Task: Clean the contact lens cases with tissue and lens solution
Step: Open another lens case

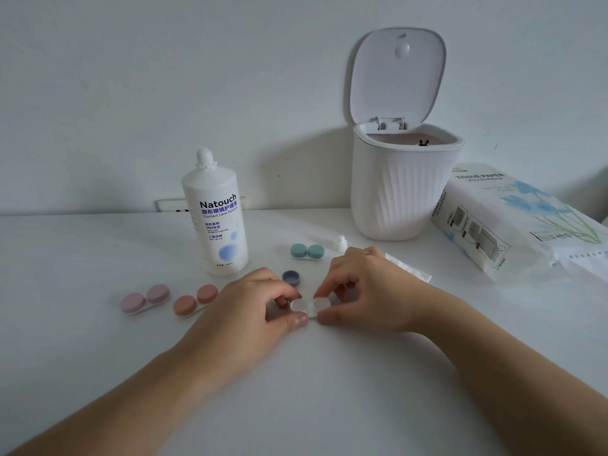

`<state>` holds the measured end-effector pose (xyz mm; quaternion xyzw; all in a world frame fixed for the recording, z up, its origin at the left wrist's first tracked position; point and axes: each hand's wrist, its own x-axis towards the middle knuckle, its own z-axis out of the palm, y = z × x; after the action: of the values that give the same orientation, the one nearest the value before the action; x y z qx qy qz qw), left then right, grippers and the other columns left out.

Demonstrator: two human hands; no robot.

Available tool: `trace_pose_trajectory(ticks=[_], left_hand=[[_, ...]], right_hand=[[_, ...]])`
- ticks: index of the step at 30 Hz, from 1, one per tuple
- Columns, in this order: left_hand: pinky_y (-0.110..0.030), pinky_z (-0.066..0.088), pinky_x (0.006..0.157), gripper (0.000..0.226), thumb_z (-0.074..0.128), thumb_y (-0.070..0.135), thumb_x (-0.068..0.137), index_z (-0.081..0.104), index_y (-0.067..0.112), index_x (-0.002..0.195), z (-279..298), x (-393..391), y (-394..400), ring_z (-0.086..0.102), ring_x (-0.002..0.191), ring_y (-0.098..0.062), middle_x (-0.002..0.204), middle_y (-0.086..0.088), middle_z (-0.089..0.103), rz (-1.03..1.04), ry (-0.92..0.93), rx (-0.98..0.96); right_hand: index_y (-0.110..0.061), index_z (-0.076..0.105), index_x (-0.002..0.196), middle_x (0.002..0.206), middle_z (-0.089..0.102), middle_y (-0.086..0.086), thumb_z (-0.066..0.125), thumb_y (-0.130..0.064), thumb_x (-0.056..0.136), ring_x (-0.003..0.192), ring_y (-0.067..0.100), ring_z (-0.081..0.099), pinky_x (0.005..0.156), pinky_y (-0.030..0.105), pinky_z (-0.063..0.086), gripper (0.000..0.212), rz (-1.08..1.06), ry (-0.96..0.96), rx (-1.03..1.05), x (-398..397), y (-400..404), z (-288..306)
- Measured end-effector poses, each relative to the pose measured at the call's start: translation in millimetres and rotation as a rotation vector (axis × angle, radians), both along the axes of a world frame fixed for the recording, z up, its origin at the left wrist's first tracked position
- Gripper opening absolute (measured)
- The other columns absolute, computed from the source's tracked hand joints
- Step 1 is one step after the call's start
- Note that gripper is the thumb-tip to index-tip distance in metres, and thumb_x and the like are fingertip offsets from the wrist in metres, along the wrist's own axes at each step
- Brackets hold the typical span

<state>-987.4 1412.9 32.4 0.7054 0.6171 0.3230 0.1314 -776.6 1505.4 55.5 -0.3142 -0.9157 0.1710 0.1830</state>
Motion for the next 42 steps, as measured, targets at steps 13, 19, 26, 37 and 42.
trace_pose_trajectory(ticks=[13,19,26,37,42], left_hand=[[-0.012,0.038,0.063,0.016,0.084,0.037,0.076,0.068,0.039,0.079,5,1,-1,0.057,0.074,0.0,0.094,0.025,0.057,0.0,-0.068,-0.033],[-0.016,0.039,0.064,0.012,0.083,0.037,0.077,0.073,0.033,0.082,6,0,-2,0.057,0.076,-0.003,0.09,0.023,0.057,-0.011,-0.094,-0.035],[-0.013,0.038,0.065,0.012,0.083,0.037,0.078,0.074,0.034,0.086,8,1,-4,0.057,0.077,-0.001,0.086,0.015,0.059,-0.009,-0.097,-0.042],[-0.013,0.038,0.066,0.011,0.084,0.035,0.077,0.073,0.033,0.081,7,1,-1,0.058,0.077,0.0,0.092,0.025,0.056,-0.005,-0.093,-0.042],[-0.011,0.038,0.065,0.012,0.085,0.033,0.076,0.073,0.035,0.077,9,2,-2,0.058,0.075,0.0,0.09,0.024,0.058,-0.005,-0.098,-0.036]], right_hand=[[-0.027,0.077,0.101,0.085,0.064,-0.014,0.073,-0.026,0.089,0.083,0.006,0.058,0.074,0.011,0.04,0.013,-0.244,0.241,0.086,34,9,28],[-0.038,0.074,0.095,0.089,0.065,-0.022,0.071,-0.042,0.085,0.081,0.0,0.061,0.07,0.02,0.046,0.011,-0.352,0.052,0.036,74,11,27],[-0.052,0.057,0.127,0.104,0.057,-0.024,0.075,-0.046,0.081,0.083,0.004,0.057,0.077,0.019,0.047,0.05,-0.326,-0.087,-0.012,81,7,8],[-0.045,0.065,0.084,0.086,0.062,-0.014,0.074,-0.045,0.08,0.077,-0.003,0.056,0.067,0.018,0.041,0.01,-0.357,-0.079,-0.031,79,17,9],[-0.043,0.065,0.074,0.09,0.06,-0.017,0.082,-0.044,0.074,0.08,0.002,0.058,0.074,0.023,0.046,0.017,-0.408,0.096,-0.072,79,25,16]])
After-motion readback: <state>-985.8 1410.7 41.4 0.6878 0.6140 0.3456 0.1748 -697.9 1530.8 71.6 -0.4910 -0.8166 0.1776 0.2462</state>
